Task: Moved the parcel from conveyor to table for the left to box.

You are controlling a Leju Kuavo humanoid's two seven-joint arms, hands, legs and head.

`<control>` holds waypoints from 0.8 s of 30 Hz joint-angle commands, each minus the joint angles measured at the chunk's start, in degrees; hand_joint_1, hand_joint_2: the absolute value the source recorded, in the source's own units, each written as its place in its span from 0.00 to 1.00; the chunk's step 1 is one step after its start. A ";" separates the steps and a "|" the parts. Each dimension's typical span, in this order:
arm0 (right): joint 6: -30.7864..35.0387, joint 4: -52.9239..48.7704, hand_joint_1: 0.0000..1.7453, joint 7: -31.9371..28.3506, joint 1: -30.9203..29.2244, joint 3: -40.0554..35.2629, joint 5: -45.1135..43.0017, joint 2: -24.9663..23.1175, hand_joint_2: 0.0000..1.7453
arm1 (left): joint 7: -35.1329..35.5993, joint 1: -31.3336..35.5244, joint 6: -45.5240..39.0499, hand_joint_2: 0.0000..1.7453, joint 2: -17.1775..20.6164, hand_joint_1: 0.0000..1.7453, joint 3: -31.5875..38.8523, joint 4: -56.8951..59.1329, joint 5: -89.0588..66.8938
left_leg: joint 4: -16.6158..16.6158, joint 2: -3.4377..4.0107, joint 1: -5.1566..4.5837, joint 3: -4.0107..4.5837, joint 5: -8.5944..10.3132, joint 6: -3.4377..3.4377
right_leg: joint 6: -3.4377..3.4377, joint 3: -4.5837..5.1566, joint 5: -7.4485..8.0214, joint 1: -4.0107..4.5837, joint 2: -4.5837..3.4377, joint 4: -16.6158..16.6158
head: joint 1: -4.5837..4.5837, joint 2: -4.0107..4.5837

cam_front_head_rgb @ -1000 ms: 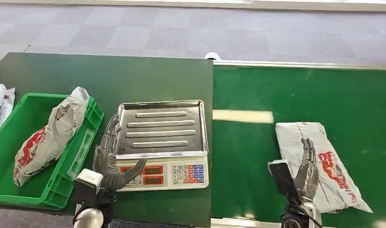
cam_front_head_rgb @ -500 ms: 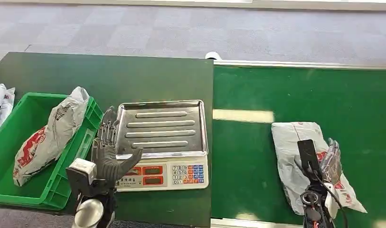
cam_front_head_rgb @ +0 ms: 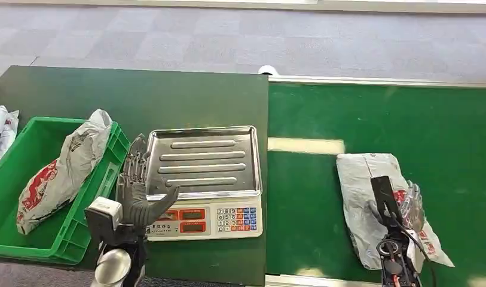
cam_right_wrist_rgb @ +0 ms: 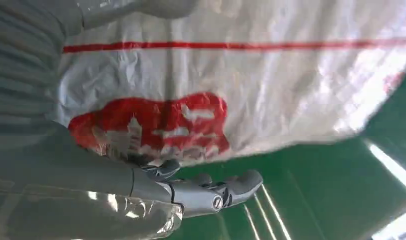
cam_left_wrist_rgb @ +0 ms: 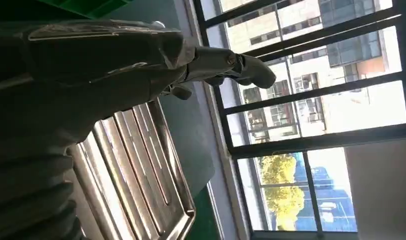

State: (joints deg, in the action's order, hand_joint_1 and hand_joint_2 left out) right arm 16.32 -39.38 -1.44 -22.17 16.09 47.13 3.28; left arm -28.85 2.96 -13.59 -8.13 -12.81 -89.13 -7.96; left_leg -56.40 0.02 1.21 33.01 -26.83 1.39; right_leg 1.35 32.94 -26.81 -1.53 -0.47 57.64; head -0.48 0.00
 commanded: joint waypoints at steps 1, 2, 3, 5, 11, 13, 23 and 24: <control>-6.48 10.57 1.00 6.16 -4.54 -1.96 4.26 0.65 1.00 | 1.44 1.35 0.88 1.00 -0.88 0.00 1.91 4.92 1.44 | 0.08 0.09 -0.01 -0.13 0.02 -0.11 | -0.12 -0.11 0.05 0.02 -0.04 -0.10 | 0.02 0.00; -7.01 10.58 1.00 6.78 -4.81 -2.23 4.67 0.59 1.00 | 1.44 1.50 0.86 1.00 -1.04 0.00 1.92 5.29 1.46 | 0.13 0.06 0.00 -0.16 0.04 -0.13 | -0.15 -0.16 0.07 0.04 0.00 -0.16 | 0.00 0.00; -7.18 10.49 1.00 6.94 -4.96 -2.34 4.81 0.53 1.00 | 1.44 1.58 0.86 1.00 -1.07 0.00 1.94 5.40 1.46 | 0.06 0.05 -0.01 -0.12 0.01 -0.06 | -0.07 -0.10 0.02 0.01 0.00 -0.06 | 0.00 0.00; -7.79 10.08 1.00 7.21 -5.20 -2.47 4.97 0.42 1.00 | 1.45 1.75 0.87 1.00 -1.17 0.00 1.93 5.53 1.53 | 0.06 0.03 0.01 -0.14 0.02 -0.07 | -0.10 -0.14 0.03 0.03 0.03 -0.08 | -0.02 0.00; -10.80 10.58 1.00 9.64 -7.33 -4.76 7.70 1.58 1.00 | 1.95 1.87 2.34 1.00 -1.20 0.00 1.70 6.13 3.12 | 0.10 0.03 0.01 -0.21 0.05 -0.08 | -0.15 -0.17 0.05 0.04 0.05 -0.10 | 0.00 0.00; -12.03 10.91 1.00 10.90 -8.39 -5.45 8.60 2.08 1.00 | 1.98 1.92 2.61 1.00 -1.16 0.00 1.53 6.57 3.55 | 0.06 0.06 0.01 -0.20 0.03 -0.08 | -0.11 -0.15 0.05 0.03 0.00 -0.07 | 0.00 0.00; 1.26 -15.61 1.00 2.44 -6.45 -11.79 8.75 -3.24 1.00 | 0.40 -4.36 0.87 1.00 -0.97 0.00 3.09 0.58 6.33 | 0.02 0.34 -0.06 -0.05 -0.03 -0.04 | -0.09 0.06 0.05 -0.04 -0.29 0.07 | 0.02 0.00; 3.26 -19.74 1.00 0.53 -6.04 -13.45 7.81 -3.45 1.00 | -0.20 -4.17 0.97 1.00 -1.00 0.00 3.03 0.61 6.70 | 0.03 0.43 -0.08 -0.05 -0.05 -0.06 | -0.14 0.10 0.04 -0.05 -0.36 0.09 | 0.00 0.00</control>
State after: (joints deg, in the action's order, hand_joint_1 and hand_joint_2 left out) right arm 9.90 -35.61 5.83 -29.49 9.99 58.36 4.46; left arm -27.67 2.08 -12.02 -9.62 -11.43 -86.68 -2.78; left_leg -56.40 0.04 1.21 33.00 -26.82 1.39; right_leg 1.36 32.85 -26.79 -1.53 -0.47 57.65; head -0.48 0.00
